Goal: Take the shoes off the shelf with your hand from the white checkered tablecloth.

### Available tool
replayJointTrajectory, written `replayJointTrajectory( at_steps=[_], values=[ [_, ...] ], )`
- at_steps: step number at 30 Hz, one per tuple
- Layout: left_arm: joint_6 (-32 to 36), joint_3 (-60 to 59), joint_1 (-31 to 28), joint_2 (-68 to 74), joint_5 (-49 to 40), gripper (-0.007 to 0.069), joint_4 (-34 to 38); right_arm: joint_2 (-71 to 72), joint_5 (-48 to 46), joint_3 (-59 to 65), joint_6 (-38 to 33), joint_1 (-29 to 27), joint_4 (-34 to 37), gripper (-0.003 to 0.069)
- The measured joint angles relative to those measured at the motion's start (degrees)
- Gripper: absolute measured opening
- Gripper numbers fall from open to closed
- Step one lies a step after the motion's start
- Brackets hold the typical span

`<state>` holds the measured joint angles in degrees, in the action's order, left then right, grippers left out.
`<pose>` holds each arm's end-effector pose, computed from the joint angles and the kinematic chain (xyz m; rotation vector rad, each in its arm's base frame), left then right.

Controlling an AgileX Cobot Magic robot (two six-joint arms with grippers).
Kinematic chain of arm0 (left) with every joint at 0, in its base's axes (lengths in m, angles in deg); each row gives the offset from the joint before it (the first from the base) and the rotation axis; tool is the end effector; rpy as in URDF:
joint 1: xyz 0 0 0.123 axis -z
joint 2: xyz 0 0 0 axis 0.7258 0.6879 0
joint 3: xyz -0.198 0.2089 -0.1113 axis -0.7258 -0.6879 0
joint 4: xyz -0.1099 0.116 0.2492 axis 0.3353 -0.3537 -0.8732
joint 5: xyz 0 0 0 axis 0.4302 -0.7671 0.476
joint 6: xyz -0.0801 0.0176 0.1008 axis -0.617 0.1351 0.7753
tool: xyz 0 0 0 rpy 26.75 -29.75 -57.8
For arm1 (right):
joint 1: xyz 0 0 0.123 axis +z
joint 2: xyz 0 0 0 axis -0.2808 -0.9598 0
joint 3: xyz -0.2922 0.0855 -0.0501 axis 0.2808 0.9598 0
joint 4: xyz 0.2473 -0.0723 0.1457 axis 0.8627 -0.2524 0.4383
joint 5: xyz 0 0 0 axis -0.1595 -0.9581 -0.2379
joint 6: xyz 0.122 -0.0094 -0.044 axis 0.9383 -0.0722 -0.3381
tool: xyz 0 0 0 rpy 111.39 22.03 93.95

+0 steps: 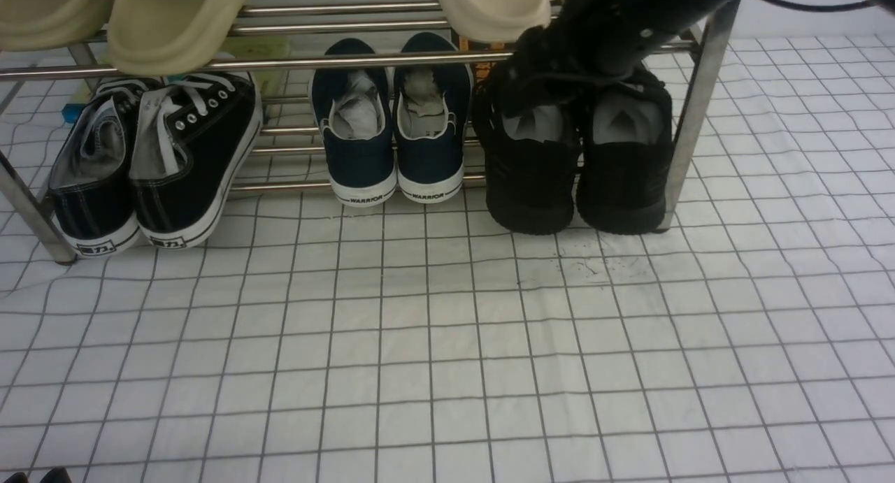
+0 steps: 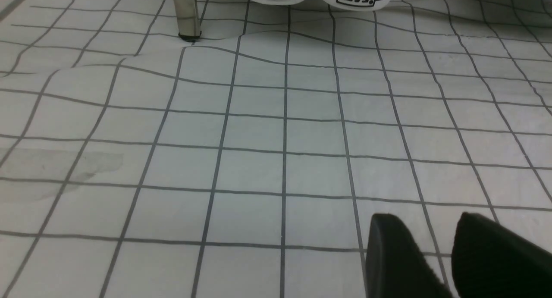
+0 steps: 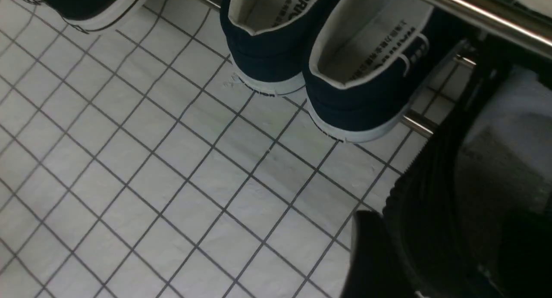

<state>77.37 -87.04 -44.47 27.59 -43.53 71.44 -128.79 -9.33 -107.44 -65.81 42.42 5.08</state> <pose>0.1104 0.0013 0.1598 -0.0609 1.8763 -0.0360 0.4542 0.2648 0.3381 -0.7349 2.3583 0.5434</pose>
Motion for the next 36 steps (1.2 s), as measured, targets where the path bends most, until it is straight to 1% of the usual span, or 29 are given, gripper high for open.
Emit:
replayJointTrajectory(
  at_steps=[2, 3, 8, 13, 15, 16, 19, 22, 24, 25, 26, 28, 31, 33, 36],
  values=[
    [0.00, 0.00, 0.00, 0.00, 0.00, 0.0240, 0.00, -1.75, 0.11, -0.93, 0.15, 0.86, -1.01, 0.0396],
    [0.00, 0.00, 0.00, 0.00, 0.00, 0.0240, 0.00, -3.95, 0.41, -1.58, 0.21, 1.47, -2.63, 0.0397],
    [0.00, 0.00, 0.00, 0.00, 0.00, 0.0240, 0.00, -7.35, 2.26, -1.63, 1.03, 1.55, -6.48, 0.0398],
    [0.00, 0.00, 0.00, 0.00, 0.00, 0.0240, 0.00, -8.57, 4.02, -1.70, 1.14, 1.54, -8.04, 0.0395],
    [0.00, 0.00, 0.00, 0.00, 0.00, 0.0240, 0.00, -9.38, 4.72, -1.80, 1.19, 1.54, -9.09, 0.0364],
    [0.00, 0.00, 0.00, 0.00, 0.00, 0.0240, 0.00, -9.45, 4.71, -1.80, 1.19, 1.54, -9.09, 0.0360],
    [0.00, 0.00, 0.00, 0.00, 0.00, 0.0240, 0.00, -10.17, 4.84, -2.04, 1.19, 1.54, -10.72, 0.0246],
    [0.00, 0.00, 0.00, 0.00, 0.00, 0.0240, 0.00, -10.28, 3.90, -2.11, 1.19, 1.54, -11.36, 0.0114],
    [0.00, 0.00, 0.00, 0.00, 0.00, 0.0240, 0.00, -9.84, 2.99, -2.11, 1.19, 1.54, -11.54, 0.0057],
    [0.00, 0.00, 0.00, 0.00, 0.00, 0.0240, 0.00, -9.76, 2.99, -2.11, 1.19, 1.54, -11.54, 0.0057],
    [0.00, 0.00, 0.00, 0.00, 0.00, 0.0240, 0.00, -8.89, 1.90, -2.11, 1.19, 1.60, -11.54, 0.0019],
    [0.00, 0.00, 0.00, 0.00, 0.00, 0.0240, 0.00, -8.06, 1.30, -2.11, 1.19, 1.60, -11.54, 0.0009],
    [0.00, 0.00, 0.00, 0.00, 0.00, 0.0240, 0.00, -5.62, 1.02, -2.11, 1.19, 1.60, -11.61, 0.0021],
    [0.00, 0.00, 0.00, 0.00, 0.00, 0.0240, 0.00, -4.66, 1.02, -2.15, 1.19, 1.60, -11.61, 0.0048],
    [0.00, 0.00, 0.00, 0.00, 0.00, 0.0240, 0.00, -3.90, 1.30, -2.27, 1.19, 1.60, -11.74, 0.0127]
  ],
)
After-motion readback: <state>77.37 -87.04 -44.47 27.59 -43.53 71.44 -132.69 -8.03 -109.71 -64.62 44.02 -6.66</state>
